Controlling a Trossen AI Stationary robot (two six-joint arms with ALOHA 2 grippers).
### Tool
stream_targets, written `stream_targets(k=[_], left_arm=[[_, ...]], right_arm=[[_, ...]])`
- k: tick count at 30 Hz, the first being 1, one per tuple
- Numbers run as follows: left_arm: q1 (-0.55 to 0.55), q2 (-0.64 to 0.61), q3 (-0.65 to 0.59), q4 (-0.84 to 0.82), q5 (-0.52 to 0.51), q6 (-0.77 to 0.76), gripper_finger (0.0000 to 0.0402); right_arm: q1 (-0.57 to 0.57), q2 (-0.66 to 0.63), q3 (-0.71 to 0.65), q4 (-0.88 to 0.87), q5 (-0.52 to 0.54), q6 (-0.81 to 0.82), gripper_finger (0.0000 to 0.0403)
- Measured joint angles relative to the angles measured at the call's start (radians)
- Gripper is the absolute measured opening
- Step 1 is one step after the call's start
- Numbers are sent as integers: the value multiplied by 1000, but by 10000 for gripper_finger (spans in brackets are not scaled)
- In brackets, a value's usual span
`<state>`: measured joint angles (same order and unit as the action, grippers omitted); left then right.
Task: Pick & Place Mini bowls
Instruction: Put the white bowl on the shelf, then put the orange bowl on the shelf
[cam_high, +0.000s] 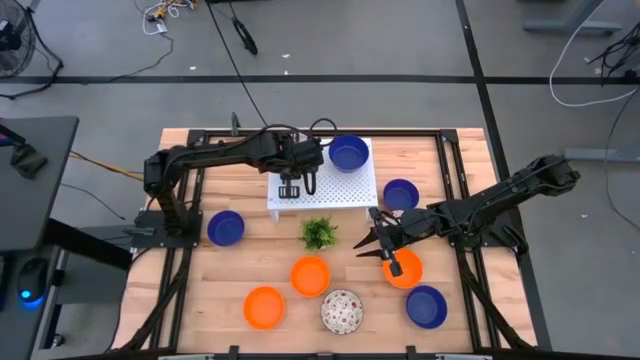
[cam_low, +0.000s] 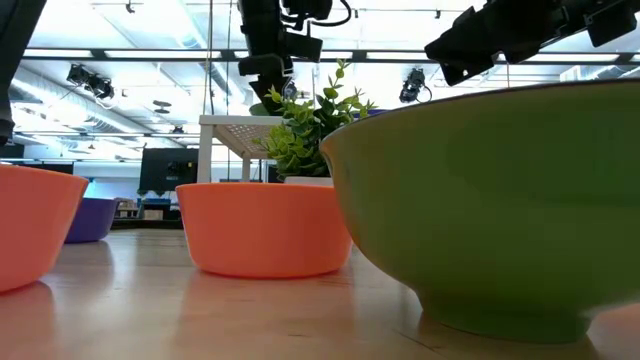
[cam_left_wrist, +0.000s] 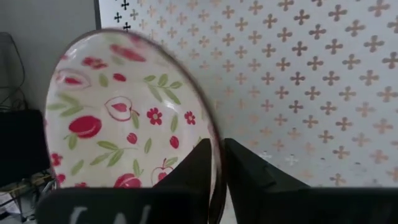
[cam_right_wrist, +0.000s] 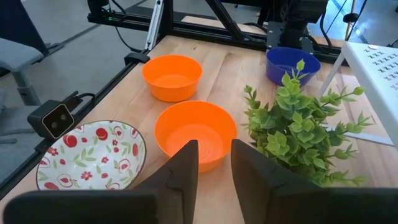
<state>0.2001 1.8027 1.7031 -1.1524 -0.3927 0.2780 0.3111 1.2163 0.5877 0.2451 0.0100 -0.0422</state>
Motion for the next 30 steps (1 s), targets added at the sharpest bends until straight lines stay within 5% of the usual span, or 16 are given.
stream_targets(k=[14,22,30], left_arm=[[-3,-54,0,-42,121,-82,190],[-47,-213,0,-106,192,-207,222],[-282,-314,-56,-31,240,-258,201]], right_arm=[[0,0,0,0,44,4,97],[5,-14,0,-46,91,34,97],[216,-39,211,-694,285,278,76]])
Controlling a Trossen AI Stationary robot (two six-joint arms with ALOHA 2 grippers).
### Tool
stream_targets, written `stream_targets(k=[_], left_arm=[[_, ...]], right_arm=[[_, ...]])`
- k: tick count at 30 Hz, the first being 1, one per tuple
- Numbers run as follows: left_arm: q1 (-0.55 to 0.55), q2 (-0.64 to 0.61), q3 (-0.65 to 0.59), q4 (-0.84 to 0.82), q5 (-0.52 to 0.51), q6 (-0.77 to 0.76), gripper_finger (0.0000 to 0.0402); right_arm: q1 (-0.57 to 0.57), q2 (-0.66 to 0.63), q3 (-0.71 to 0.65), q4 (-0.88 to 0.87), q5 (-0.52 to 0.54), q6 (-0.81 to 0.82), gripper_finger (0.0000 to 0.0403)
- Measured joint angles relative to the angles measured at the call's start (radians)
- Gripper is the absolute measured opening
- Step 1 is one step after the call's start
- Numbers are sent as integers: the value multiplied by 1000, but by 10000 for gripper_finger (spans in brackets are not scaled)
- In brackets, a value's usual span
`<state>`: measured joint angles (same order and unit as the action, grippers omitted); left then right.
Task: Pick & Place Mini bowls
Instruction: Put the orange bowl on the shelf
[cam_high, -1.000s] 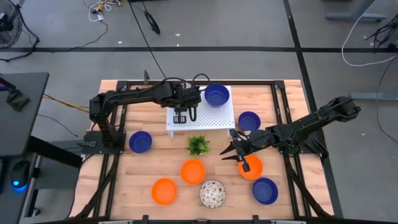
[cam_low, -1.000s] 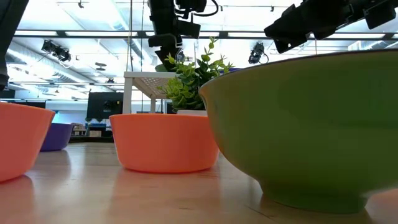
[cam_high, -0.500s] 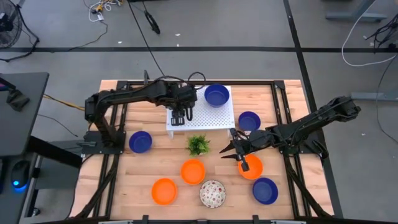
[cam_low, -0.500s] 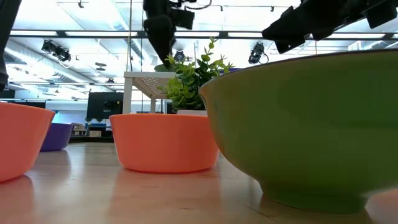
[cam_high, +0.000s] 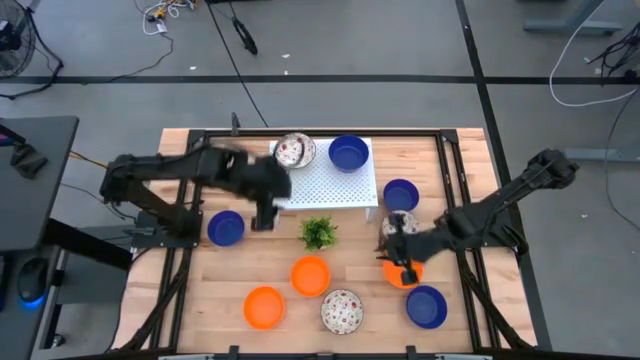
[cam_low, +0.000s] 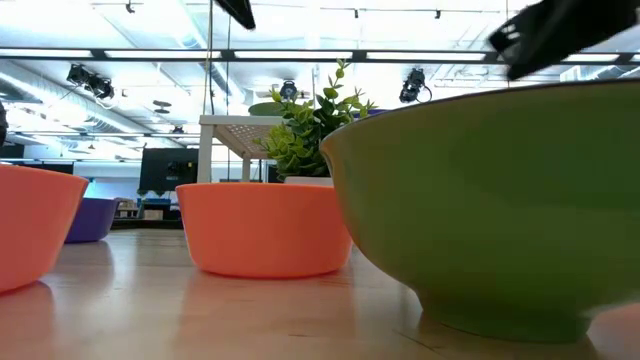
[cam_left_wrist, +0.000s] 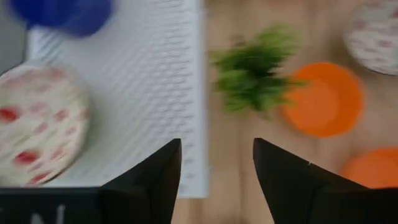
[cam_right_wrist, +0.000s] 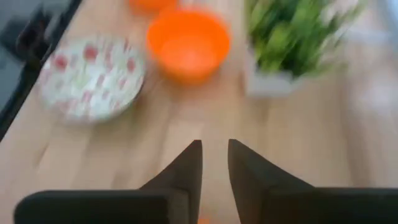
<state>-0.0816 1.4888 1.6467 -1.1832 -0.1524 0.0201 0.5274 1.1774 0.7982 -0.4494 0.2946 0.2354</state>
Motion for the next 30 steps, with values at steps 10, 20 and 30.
stream_targets(k=[10,20,30], left_arm=[[-218,-145,-540,662,-159,-40,171],[-223,-135,-698,1002,-306,21,167],[-222,-141,-639,997,-315,25,167]], right_arm=[[104,9,-40,-39,-268,259,64],[84,133,-41,-89,-286,334,194],[98,279,-42,2,-268,337,188]])
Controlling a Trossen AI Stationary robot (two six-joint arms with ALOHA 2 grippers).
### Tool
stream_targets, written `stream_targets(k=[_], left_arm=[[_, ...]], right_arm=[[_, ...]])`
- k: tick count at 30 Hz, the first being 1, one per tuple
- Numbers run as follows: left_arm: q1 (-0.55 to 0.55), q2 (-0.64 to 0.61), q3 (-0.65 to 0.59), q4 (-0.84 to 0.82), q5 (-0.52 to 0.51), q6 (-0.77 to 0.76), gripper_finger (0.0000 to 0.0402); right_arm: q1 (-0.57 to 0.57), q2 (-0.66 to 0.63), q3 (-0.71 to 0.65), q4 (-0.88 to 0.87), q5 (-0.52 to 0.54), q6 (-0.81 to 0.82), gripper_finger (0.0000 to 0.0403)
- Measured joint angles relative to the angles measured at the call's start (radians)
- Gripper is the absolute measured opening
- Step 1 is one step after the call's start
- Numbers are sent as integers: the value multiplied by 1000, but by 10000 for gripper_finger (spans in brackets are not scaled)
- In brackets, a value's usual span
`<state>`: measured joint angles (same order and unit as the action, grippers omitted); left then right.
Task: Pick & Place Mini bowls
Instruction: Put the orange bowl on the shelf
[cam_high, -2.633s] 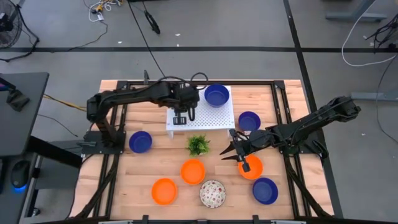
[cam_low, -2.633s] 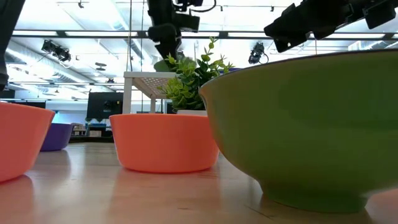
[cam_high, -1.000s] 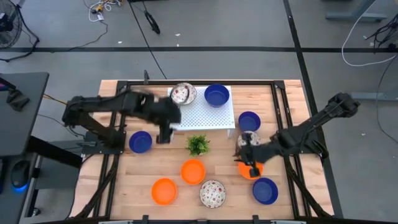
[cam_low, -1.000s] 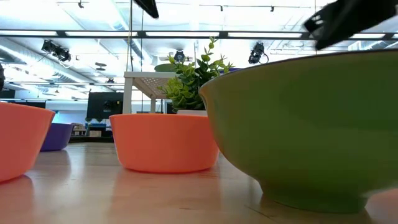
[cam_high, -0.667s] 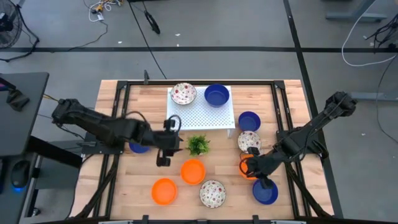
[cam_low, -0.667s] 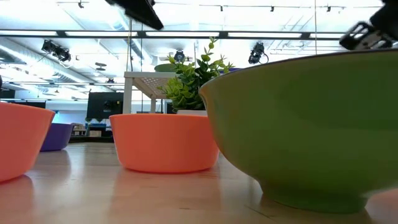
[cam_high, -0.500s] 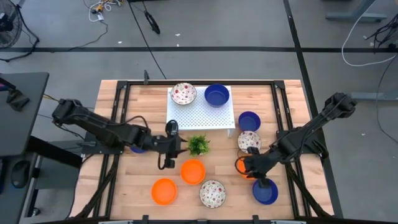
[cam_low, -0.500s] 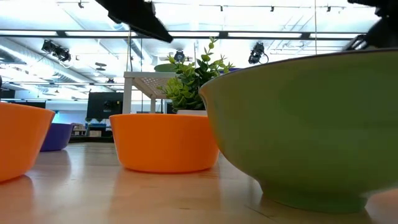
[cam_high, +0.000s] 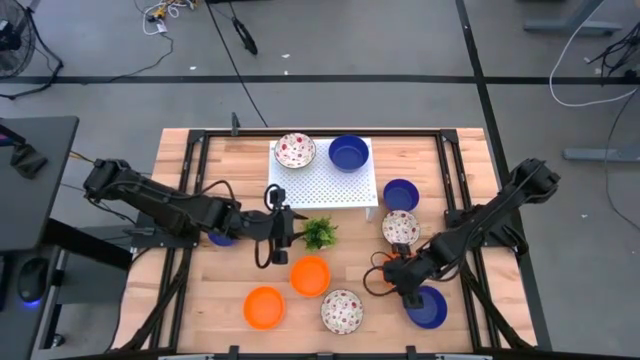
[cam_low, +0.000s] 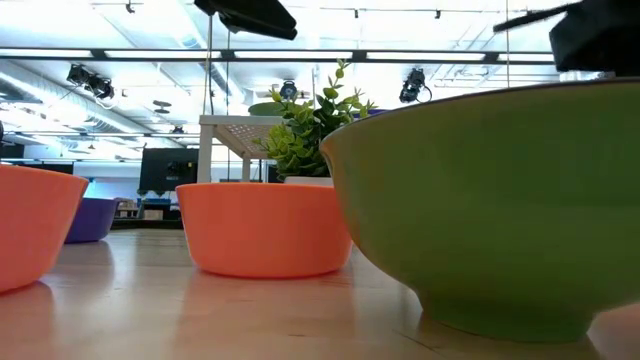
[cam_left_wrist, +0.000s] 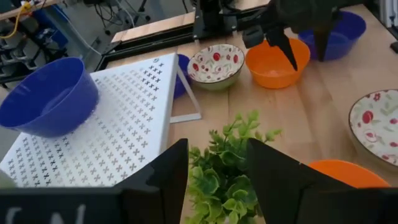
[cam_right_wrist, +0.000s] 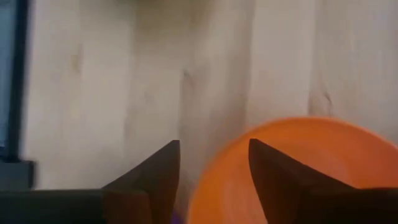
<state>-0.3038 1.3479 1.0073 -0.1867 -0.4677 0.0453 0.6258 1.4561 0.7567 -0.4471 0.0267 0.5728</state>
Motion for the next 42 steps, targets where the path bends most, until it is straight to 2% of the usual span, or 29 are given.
stream_targets(k=[7,14,16,20,23,26,29,31,35,42], left_arm=[[0,0,0,-11,0,11,167],[0,0,0,-13,0,10,167],[0,0,0,-13,0,3,167],[-4,0,0,-13,21,-20,167],[-23,-4,0,-15,51,-5,167],[-50,-23,0,-32,46,17,167],[-73,-52,0,-104,9,2,167],[-88,-79,0,-158,-33,-38,167],[-119,-130,0,-260,-104,-123,167],[-169,-166,1,-321,-201,-188,167]], right_arm=[[1,34,0,-55,46,37,129],[1,34,21,-62,40,24,26],[3,33,54,-69,14,-7,10],[18,33,175,-158,-43,-75,20],[20,33,309,-276,-43,-188,10],[2,33,454,-379,41,-331,6],[-42,31,587,-398,157,-484,8],[-89,31,653,-383,201,-598,6],[-243,30,721,-329,203,-767,4],[-491,95,723,-232,29,-970,4]])
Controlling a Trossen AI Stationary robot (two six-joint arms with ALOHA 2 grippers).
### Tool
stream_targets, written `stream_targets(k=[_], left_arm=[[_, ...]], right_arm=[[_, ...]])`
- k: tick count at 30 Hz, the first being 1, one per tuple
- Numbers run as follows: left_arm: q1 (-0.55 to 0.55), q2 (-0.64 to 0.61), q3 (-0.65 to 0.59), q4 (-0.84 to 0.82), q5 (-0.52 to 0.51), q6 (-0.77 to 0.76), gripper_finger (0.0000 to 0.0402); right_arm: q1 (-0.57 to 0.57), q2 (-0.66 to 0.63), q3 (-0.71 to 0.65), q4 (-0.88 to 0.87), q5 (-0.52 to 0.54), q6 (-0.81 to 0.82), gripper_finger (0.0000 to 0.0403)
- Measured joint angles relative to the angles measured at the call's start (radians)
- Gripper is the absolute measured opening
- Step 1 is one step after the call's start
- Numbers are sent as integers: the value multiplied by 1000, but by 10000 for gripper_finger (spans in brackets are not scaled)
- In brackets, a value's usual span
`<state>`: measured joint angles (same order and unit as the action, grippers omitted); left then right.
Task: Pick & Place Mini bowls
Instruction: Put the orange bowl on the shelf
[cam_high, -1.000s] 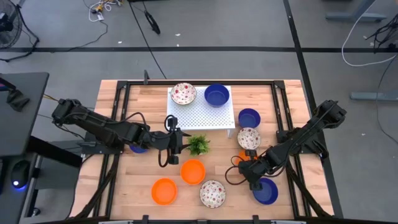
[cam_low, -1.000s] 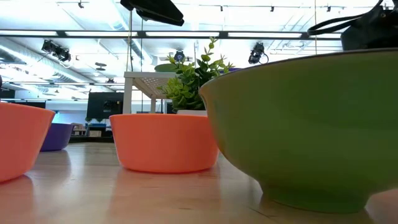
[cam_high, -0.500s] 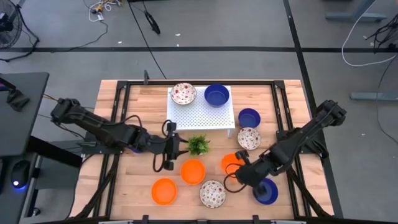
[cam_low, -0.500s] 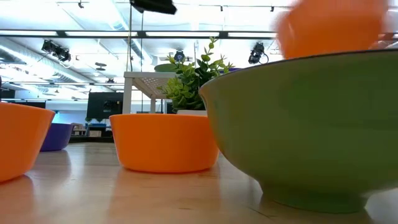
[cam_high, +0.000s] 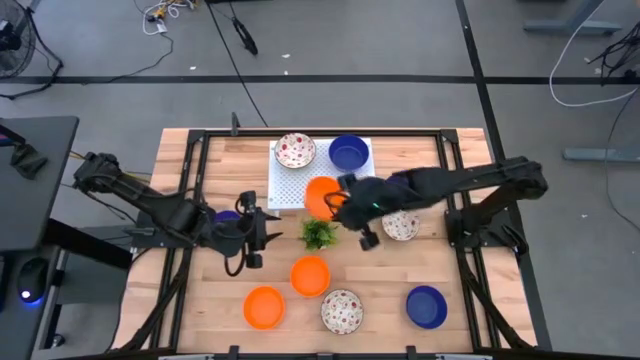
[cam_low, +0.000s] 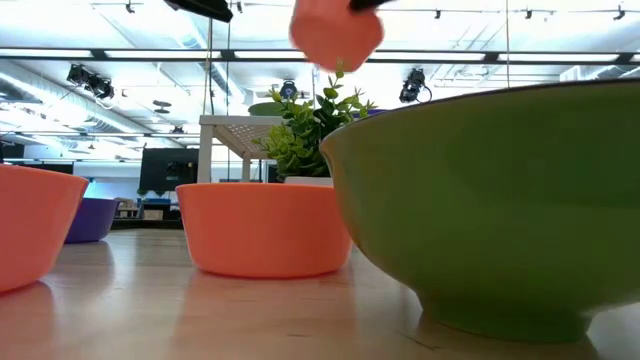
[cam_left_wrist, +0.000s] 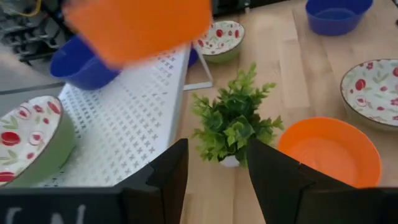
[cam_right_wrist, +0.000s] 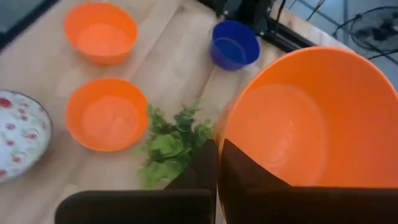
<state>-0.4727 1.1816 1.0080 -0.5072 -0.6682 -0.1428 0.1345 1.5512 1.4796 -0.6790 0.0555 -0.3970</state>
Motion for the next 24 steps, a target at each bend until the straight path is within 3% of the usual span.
stream_targets(k=[9,24], left_arm=[[-10,0,0,0,-12,6,167],[-9,0,0,0,-12,8,167]], right_arm=[[-121,128,-1,3,-21,-79,3],[-142,142,-1,-10,-20,-80,30]])
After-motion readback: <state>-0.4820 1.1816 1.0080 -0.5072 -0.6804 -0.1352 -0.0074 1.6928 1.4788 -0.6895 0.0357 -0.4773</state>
